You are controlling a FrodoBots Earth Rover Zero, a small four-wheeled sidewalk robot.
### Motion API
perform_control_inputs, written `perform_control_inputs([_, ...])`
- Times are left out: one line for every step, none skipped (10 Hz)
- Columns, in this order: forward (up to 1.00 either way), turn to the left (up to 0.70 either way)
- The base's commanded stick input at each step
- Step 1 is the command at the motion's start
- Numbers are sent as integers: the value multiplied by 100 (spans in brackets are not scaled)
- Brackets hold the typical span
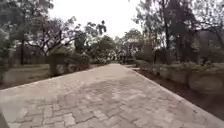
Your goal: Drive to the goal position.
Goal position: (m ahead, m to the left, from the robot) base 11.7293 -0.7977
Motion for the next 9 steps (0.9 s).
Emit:
perform_control_inputs([70,2])
perform_control_inputs([70,2])
perform_control_inputs([70,3])
perform_control_inputs([70,2])
perform_control_inputs([70,2])
perform_control_inputs([70,2])
perform_control_inputs([70,2])
perform_control_inputs([70,2])
perform_control_inputs([70,2])
